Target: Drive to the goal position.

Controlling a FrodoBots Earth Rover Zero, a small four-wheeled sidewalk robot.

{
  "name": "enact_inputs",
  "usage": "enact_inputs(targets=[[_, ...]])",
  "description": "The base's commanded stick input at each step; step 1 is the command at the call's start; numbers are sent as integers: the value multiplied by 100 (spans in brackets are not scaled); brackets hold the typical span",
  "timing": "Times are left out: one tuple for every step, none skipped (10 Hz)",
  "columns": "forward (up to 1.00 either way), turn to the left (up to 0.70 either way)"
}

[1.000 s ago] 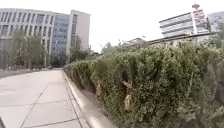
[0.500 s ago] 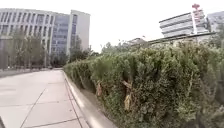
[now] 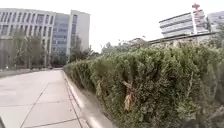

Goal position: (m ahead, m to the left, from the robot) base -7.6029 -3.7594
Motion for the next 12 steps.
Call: enact_inputs(targets=[[5,0],[5,0],[5,0],[5,0],[5,0],[5,0],[5,0],[5,0],[5,0],[5,0],[5,0],[5,0]])
